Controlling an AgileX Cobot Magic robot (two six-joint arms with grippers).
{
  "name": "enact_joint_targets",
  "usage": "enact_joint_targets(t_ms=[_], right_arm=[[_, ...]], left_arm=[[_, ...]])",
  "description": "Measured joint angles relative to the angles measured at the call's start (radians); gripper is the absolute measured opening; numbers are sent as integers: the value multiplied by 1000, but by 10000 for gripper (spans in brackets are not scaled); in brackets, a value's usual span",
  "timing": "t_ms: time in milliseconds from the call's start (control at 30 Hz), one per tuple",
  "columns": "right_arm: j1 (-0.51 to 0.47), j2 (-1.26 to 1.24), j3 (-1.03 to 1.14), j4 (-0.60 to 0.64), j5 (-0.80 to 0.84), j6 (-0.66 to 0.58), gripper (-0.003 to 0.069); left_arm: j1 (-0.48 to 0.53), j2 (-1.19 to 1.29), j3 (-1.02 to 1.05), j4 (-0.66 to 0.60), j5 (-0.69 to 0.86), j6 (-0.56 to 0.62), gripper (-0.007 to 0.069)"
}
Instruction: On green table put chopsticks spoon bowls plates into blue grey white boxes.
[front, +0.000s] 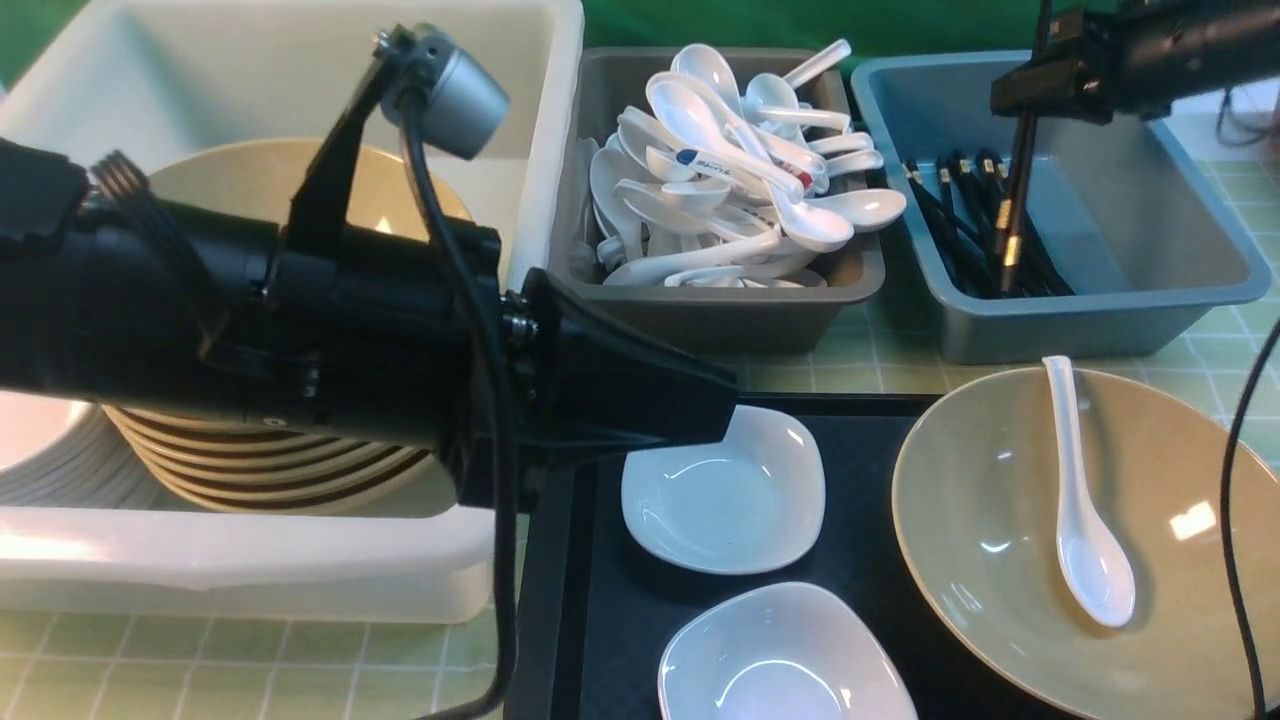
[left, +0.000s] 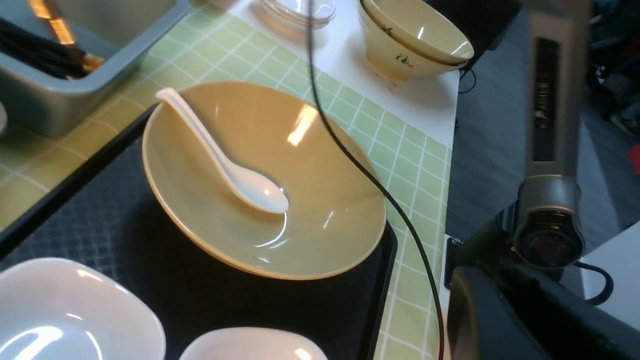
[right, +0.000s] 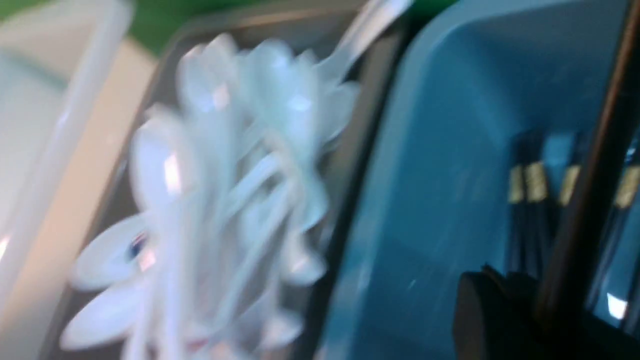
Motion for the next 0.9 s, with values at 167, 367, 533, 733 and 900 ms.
enact_joint_targets(t_ms=[167,367,533,733,900], right_arm=[[0,60,-11,-17,-13,22,52],[-12,48,-15,-66,46,45,232],[-32,-54,62,-74,69,9,410],[-21,-432,454,-43,139,-261,527],[22,-638,697,-86,114,-296,530]], left_arm=[[0,0,0,0,7,-28,-1],[0,0,0,8,16,-75,-1],[0,0,0,42,53,-88,-1],[0,0,0,132,126,-119,-1],[3,-13,-5,230,139,-163,-1]])
